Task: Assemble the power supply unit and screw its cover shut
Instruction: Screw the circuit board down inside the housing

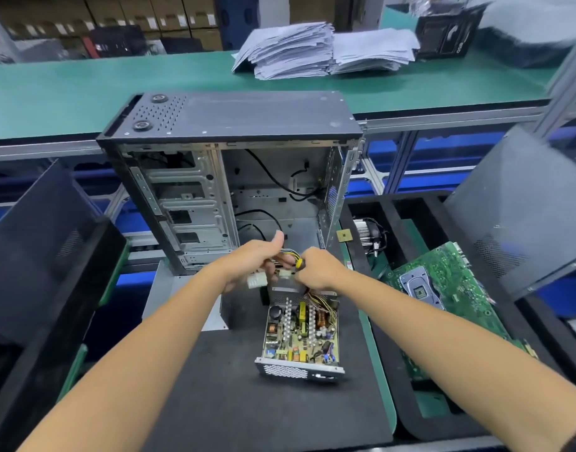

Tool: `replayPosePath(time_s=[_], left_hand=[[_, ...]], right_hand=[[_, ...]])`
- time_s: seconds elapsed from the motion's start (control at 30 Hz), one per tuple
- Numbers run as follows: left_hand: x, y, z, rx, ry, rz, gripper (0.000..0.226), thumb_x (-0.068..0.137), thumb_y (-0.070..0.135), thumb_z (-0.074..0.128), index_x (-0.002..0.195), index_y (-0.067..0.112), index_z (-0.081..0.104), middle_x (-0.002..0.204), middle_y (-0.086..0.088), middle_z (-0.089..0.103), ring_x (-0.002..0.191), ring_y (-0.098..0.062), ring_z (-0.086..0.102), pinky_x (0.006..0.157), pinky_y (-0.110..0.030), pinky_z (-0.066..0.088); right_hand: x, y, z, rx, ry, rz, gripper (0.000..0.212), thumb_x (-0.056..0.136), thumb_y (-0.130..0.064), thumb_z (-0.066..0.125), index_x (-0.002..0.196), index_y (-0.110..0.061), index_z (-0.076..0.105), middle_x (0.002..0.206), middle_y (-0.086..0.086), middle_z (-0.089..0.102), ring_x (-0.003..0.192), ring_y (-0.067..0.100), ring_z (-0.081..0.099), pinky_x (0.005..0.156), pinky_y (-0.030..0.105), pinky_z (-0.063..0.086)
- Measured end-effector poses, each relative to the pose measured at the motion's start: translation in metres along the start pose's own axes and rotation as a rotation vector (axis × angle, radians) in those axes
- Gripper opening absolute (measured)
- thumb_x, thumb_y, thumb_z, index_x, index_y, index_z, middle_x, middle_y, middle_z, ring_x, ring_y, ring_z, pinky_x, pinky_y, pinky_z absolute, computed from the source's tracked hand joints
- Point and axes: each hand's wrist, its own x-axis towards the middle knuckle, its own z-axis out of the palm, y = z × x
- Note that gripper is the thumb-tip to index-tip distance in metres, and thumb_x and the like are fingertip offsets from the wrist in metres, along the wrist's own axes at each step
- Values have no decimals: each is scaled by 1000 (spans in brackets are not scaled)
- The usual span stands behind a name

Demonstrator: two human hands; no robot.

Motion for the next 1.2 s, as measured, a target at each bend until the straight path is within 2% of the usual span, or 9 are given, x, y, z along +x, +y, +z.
replayPosePath(time_s=[0.13,0.3,0.37,0.43,0.57,0.73,0.8,0.97,1.2], left_hand=[[11,-1,-2,-263,-11,-48,99,83,80,12,98,6,75,96,-9,72,66,-11,56,84,-31,51],[25,-13,1,-502,327,-98,63,102,50,24,96,0,61,79,-15,64,58,-20,56,62,-32,55],[25,-19,3,-209,349,-126,32,104,24,37,91,5,60,78,-14,62,61,-21,55,58,-26,54],[26,-24,7,62,277,-74,27,100,9,39,87,10,63,81,-11,67,69,-21,59,61,-23,50],[31,-28,17,153,171,-62,26,100,8,36,94,11,61,79,-3,72,72,-15,64,67,-24,49],[30,-29,21,638,-31,154,15,86,37,68,89,24,72,83,14,70,72,4,60,67,-14,46],[30,-28,25,729,-102,169,20,84,37,71,97,23,73,89,13,69,77,2,60,66,-10,42],[31,-26,30,908,-108,168,18,87,13,68,105,15,72,91,4,66,84,-13,59,77,-24,46],[22,-33,24,926,-98,207,21,86,12,68,106,14,73,97,1,68,81,-8,54,76,-21,41]], right_hand=[[0,0,-7,96,-27,67,28,80,-12,58,60,-13,39,56,4,40,55,20,36,49,28,27],[-2,12,-23,125,-7,152,31,83,-11,53,59,-12,34,55,6,38,49,20,30,50,27,24],[-1,20,-29,112,-8,186,30,87,-12,51,60,-10,41,55,11,50,43,21,41,44,22,31],[-1,27,-33,144,-25,219,23,91,-12,50,70,-7,49,61,17,60,45,23,52,45,23,39],[0,37,-37,161,-24,261,12,95,-11,50,88,-2,51,64,16,62,39,16,54,41,21,40],[-1,50,-43,197,12,348,13,95,-6,47,83,-3,45,59,20,61,38,19,58,32,18,39],[0,52,-45,201,4,366,16,95,-7,47,81,-2,45,50,18,60,35,19,58,31,18,38],[7,48,-46,91,-6,370,19,96,-7,43,77,-6,45,38,11,55,35,18,58,32,18,39],[23,40,-33,59,85,243,27,91,-10,55,65,-12,49,30,-18,47,28,1,50,39,19,42]])
